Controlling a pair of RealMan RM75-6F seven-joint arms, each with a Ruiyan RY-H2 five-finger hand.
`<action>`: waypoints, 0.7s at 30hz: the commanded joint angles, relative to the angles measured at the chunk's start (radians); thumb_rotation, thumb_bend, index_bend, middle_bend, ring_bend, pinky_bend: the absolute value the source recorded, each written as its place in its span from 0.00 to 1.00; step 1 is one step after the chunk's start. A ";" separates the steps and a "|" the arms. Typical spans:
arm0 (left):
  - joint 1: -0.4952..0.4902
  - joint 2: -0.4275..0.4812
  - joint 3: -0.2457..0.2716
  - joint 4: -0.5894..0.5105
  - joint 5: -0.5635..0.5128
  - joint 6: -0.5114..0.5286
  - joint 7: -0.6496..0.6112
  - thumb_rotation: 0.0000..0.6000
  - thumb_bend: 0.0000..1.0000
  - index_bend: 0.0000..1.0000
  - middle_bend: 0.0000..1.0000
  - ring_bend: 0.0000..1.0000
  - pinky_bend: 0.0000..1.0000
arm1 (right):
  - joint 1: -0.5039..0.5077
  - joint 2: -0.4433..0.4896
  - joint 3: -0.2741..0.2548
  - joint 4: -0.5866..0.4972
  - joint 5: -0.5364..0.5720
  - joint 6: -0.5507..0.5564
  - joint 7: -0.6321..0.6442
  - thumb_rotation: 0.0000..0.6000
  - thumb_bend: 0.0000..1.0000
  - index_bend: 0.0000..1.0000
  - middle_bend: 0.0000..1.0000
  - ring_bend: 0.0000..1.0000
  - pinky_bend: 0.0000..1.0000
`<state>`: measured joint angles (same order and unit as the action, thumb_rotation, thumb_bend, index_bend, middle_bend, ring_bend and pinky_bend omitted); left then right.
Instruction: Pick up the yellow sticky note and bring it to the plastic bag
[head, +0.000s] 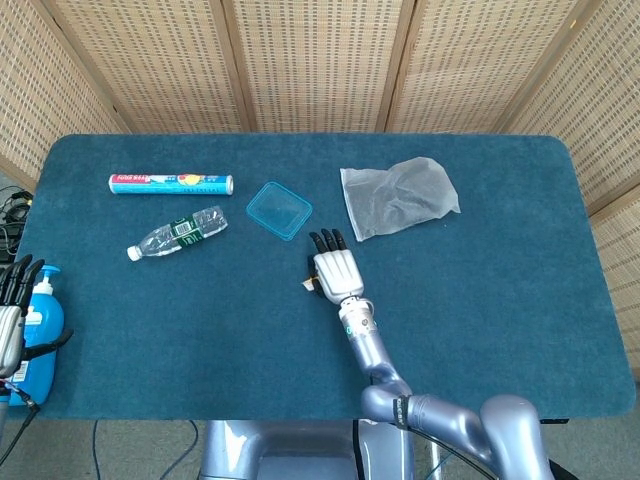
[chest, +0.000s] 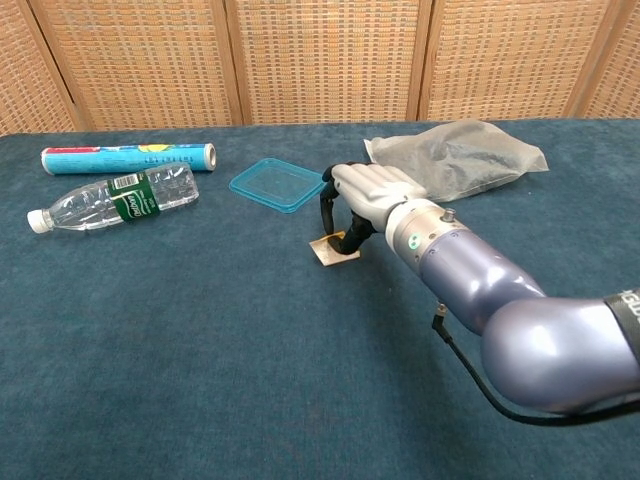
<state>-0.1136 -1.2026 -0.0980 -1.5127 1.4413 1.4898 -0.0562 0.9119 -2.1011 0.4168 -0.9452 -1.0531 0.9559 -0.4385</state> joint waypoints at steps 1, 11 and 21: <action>-0.002 0.000 -0.003 0.004 -0.009 -0.008 -0.002 1.00 0.17 0.00 0.00 0.00 0.00 | 0.031 0.002 0.028 0.028 0.009 -0.014 -0.003 1.00 0.55 0.71 0.18 0.00 0.00; -0.005 0.000 -0.011 0.012 -0.028 -0.018 -0.007 1.00 0.17 0.00 0.00 0.00 0.00 | 0.109 0.021 0.079 0.070 0.021 -0.028 0.003 1.00 0.55 0.71 0.18 0.00 0.00; -0.004 0.003 -0.011 0.010 -0.024 -0.014 -0.015 1.00 0.18 0.00 0.00 0.00 0.00 | 0.110 0.084 0.097 -0.022 0.033 0.021 -0.019 1.00 0.55 0.71 0.18 0.00 0.00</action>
<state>-0.1175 -1.2000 -0.1092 -1.5025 1.4168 1.4757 -0.0707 1.0287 -2.0321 0.5118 -0.9434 -1.0255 0.9651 -0.4527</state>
